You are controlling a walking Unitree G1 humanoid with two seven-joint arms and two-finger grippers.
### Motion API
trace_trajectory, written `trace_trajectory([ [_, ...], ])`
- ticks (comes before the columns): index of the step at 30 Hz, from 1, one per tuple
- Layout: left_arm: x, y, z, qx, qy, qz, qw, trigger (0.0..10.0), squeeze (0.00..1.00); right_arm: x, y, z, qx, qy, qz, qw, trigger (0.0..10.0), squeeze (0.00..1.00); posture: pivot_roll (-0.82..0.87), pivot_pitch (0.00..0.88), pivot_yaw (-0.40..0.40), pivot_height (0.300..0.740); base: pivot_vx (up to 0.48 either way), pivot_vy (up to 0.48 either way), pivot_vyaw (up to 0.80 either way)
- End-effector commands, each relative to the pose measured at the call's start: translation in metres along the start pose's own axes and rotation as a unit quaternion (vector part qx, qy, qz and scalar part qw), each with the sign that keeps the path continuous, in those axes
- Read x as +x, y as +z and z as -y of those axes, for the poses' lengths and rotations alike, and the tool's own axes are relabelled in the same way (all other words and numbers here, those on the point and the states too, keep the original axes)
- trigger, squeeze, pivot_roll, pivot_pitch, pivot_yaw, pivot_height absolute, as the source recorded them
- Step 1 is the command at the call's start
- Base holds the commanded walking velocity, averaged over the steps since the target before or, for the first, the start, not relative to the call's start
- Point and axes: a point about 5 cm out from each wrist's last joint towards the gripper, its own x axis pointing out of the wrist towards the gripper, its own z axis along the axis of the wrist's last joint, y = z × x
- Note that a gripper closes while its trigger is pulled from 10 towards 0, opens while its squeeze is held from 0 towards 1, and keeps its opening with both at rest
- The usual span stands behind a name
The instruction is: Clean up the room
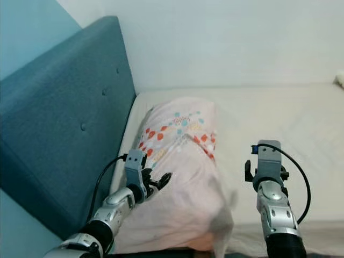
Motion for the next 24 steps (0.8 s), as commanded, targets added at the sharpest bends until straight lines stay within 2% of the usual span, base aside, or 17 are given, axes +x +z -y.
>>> trace_trajectory([
  [1, 0.002, 0.007, -0.006, 0.019, 0.022, 0.005, 1.000, 10.0, 0.00, -0.001, 0.000, 0.000, -0.004, -0.002, 0.001, 1.000, 10.0, 0.00, -0.05, 0.000, 0.073, 0.638, 0.000, 0.000, -0.71],
  [3, 0.002, 0.009, -0.010, 0.032, 0.042, 0.001, 0.999, 10.0, 0.00, -0.002, 0.000, 0.000, -0.004, -0.002, 0.002, 1.000, 10.0, 0.00, -0.05, 0.000, 0.077, 0.638, 0.000, 0.000, -0.71],
  [5, 0.002, 0.010, -0.012, 0.026, 0.058, 0.002, 0.998, 10.0, 0.00, -0.003, 0.000, 0.000, -0.004, -0.002, 0.003, 1.000, 10.0, 0.00, -0.05, 0.000, 0.078, 0.638, 0.000, 0.000, -0.71],
  [7, 0.004, 0.017, -0.018, -0.031, 0.102, 0.016, 0.994, 10.0, 0.00, -0.004, 0.000, 0.000, -0.004, -0.001, 0.004, 1.000, 10.0, 0.00, -0.05, 0.000, 0.078, 0.638, 0.000, 0.000, -0.71],
  [8, 0.005, 0.018, -0.019, -0.047, 0.112, 0.020, 0.992, 10.0, 0.00, -0.004, 0.000, -0.001, -0.004, -0.001, 0.004, 1.000, 10.0, 0.00, -0.05, 0.000, 0.078, 0.638, 0.000, 0.000, -0.71],
  [11, 0.007, 0.034, -0.028, -0.013, 0.160, 0.035, 0.986, 10.0, 0.00, -0.006, 0.001, -0.002, 0.000, 0.006, 0.016, 1.000, 10.0, 0.00, -0.06, 0.000, 0.081, 0.638, 0.000, 0.000, -0.71],
  [13, 0.007, 0.037, -0.032, -0.003, 0.179, 0.035, 0.983, 10.0, 0.00, -0.007, 0.002, -0.003, 0.003, 0.010, 0.020, 1.000, 10.0, 0.00, -0.06, 0.000, 0.081, 0.638, 0.000, 0.000, -0.69],
  [15, 0.002, 0.039, -0.046, 0.020, 0.224, 0.018, 0.974, 10.0, 0.00, -0.009, 0.005, -0.006, -0.003, 0.018, 0.031, 0.999, 10.0, 0.00, -0.06, 0.000, 0.085, 0.638, 0.000, 0.000, 0.00],
  [18, -0.009, 0.028, -0.067, 0.036, 0.274, -0.035, 0.960, 10.0, 0.00, -0.014, 0.006, -0.009, 0.000, 0.024, 0.038, 0.999, 10.0, 0.00, -0.07, 0.000, 0.093, 0.638, 0.000, 0.000, 0.00],
  [21, -0.014, 0.020, -0.073, -0.018, 0.281, -0.048, 0.958, 10.0, 0.00, -0.018, 0.005, -0.010, 0.002, 0.025, 0.039, 0.999, 10.0, 0.00, -0.07, 0.009, 0.097, 0.638, 0.000, 0.000, 0.00],
  [22, -0.015, 0.016, -0.073, -0.061, 0.276, -0.048, 0.958, 10.0, 1.00, -0.020, 0.005, -0.010, 0.004, 0.025, 0.041, 0.999, 10.0, 0.00, -0.08, 0.032, 0.105, 0.638, 0.000, 0.000, 0.00],
  [23, -0.015, 0.016, -0.073, -0.061, 0.276, -0.048, 0.958, 10.0, 1.00, -0.020, 0.005, -0.010, 0.004, 0.025, 0.041, 0.999, 10.0, 0.00, -0.08, 0.032, 0.105, 0.638, 0.000, 0.000, 0.00],
  [24, -0.014, 0.011, -0.070, -0.113, 0.258, -0.046, 0.958, 10.0, 1.00, -0.026, 0.003, -0.008, 0.007, 0.023, 0.041, 0.999, 10.0, 0.00, -0.10, 0.057, 0.115, 0.638, 0.000, 0.000, 0.00],
])
